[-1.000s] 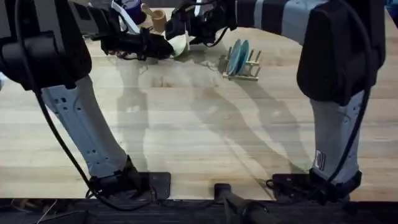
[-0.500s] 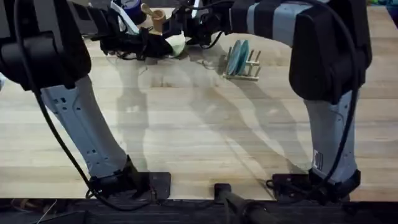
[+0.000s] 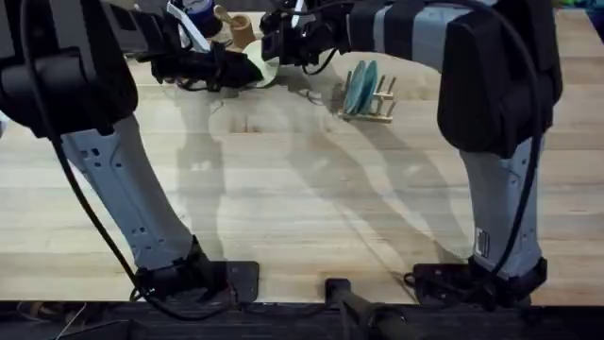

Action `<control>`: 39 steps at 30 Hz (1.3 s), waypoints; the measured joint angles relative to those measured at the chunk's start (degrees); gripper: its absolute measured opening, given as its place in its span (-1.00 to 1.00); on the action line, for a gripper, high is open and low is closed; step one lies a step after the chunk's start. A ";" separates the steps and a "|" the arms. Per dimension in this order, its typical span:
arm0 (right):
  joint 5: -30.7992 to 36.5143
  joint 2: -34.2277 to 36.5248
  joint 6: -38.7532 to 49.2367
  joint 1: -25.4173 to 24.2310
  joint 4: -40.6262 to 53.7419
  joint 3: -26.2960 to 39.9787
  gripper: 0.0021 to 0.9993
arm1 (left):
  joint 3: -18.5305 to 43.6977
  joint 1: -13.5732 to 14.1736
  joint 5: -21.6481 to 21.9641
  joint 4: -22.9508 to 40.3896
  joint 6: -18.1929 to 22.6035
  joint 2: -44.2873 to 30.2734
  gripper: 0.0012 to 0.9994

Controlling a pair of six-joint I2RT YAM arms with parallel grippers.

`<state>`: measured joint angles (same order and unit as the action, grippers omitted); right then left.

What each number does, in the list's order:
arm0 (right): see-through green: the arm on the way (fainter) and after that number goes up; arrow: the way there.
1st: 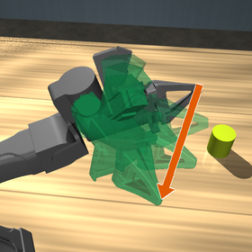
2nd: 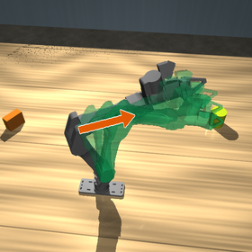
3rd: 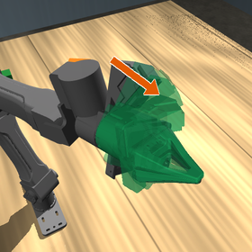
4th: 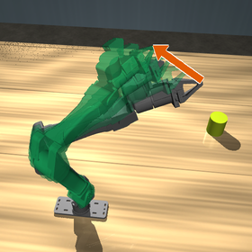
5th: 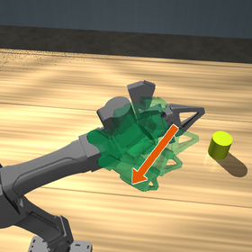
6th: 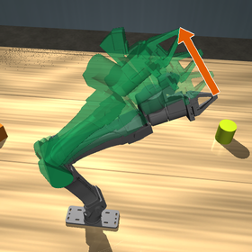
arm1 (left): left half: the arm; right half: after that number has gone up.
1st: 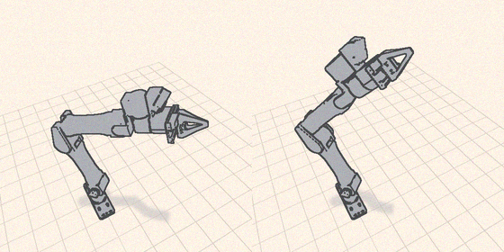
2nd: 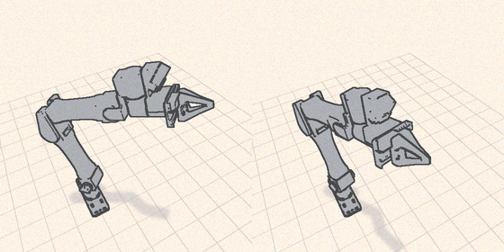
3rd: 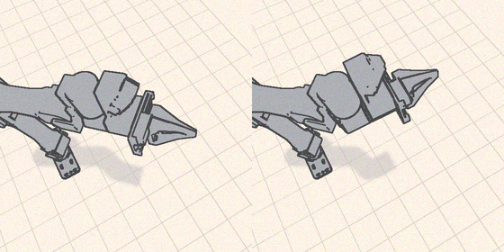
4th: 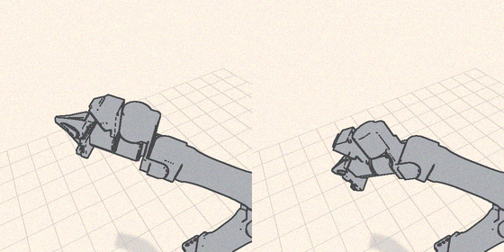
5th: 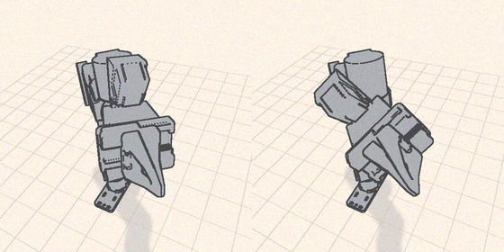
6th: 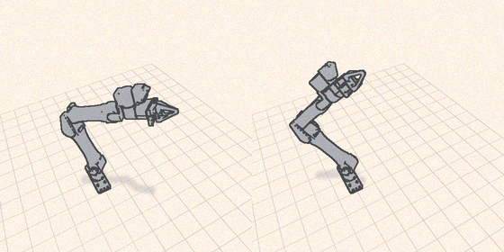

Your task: Pick up the plates from the table one by one and place each into a slot on the dish rack.

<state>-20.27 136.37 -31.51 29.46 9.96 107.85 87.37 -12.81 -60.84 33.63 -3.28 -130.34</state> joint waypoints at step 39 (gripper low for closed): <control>1.78 -14.31 7.97 -0.76 8.98 0.00 -0.95 | -0.02 0.47 11.42 8.97 0.78 19.46 -0.92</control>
<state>-18.48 122.06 -23.54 28.70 18.93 107.85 87.35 -12.34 -49.42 42.60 -2.49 -110.88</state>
